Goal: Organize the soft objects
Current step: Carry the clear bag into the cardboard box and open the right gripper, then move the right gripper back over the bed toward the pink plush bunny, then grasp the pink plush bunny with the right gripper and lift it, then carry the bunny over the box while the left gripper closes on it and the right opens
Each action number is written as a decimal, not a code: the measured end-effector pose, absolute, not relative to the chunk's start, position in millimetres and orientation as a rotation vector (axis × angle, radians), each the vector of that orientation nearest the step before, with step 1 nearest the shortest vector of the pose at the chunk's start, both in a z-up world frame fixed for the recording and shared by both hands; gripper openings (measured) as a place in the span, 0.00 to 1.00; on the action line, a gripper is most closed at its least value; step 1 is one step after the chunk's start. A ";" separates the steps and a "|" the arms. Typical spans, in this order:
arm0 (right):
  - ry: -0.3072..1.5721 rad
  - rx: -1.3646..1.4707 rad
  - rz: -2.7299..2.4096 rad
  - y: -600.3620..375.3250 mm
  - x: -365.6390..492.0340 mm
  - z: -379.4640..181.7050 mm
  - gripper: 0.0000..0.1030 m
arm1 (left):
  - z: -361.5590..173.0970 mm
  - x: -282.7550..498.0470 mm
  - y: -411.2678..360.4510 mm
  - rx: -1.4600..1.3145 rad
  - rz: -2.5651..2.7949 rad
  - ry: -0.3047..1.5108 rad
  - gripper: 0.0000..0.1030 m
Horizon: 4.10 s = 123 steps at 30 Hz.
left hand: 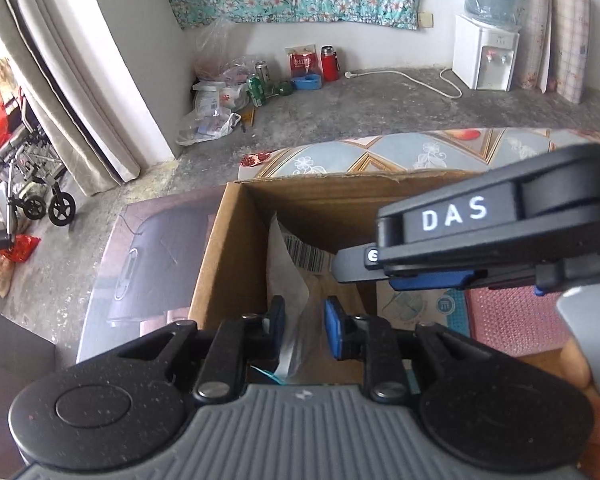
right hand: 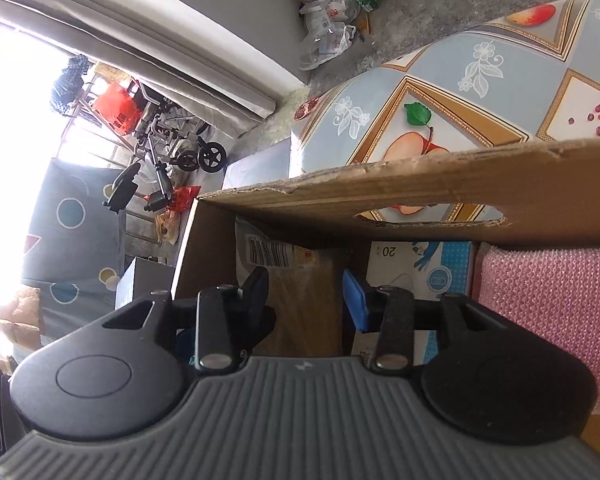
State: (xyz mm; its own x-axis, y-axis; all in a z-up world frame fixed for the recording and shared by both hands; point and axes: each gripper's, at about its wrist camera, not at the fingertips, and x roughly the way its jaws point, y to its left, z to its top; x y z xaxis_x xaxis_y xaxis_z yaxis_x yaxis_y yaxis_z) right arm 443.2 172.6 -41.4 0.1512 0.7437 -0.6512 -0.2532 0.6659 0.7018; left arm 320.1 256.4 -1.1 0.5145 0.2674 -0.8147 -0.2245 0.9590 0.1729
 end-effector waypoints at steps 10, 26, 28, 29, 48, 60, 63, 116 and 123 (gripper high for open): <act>1.147 0.520 0.758 145.6 435.2 -6.7 0.40 | 27.7 301.5 260.7 -0.010 0.333 0.931 0.33; 0.948 0.502 0.770 13.8 311.7 69.7 0.52 | 103.3 186.0 175.9 -0.133 0.146 0.794 0.53; 0.916 0.500 0.758 -15.1 293.4 74.1 0.56 | 107.4 169.8 152.3 -0.143 0.095 0.761 0.58; 0.902 0.492 0.749 -29.8 284.7 76.1 0.57 | 107.7 162.8 139.0 -0.146 0.073 0.749 0.59; 0.758 0.279 0.397 -307.8 201.3 80.7 0.63 | 57.1 173.3 -41.9 -0.263 -0.219 0.717 0.56; 0.794 0.187 0.389 -325.6 250.1 23.5 0.71 | 16.1 279.5 -94.6 -0.471 -0.315 0.988 0.54; 0.802 0.198 0.396 -329.2 265.9 13.0 0.71 | 1.8 298.3 -107.6 -0.485 -0.303 1.041 0.51; 0.624 0.314 0.628 -231.7 211.9 120.1 0.67 | 129.5 210.8 -7.7 -0.545 -0.199 0.703 0.09; 0.681 0.335 0.808 -107.7 224.9 123.4 0.67 | 147.7 179.0 94.9 -0.552 0.013 0.627 0.09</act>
State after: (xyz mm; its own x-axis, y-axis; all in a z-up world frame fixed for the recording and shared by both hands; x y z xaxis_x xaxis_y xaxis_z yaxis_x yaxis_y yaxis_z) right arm 224.9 -107.7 123.4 0.4969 0.7550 -0.4278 -0.5492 0.6553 0.5186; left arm 179.0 94.9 147.7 0.8144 -0.1514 -0.5602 -0.1750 0.8563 -0.4859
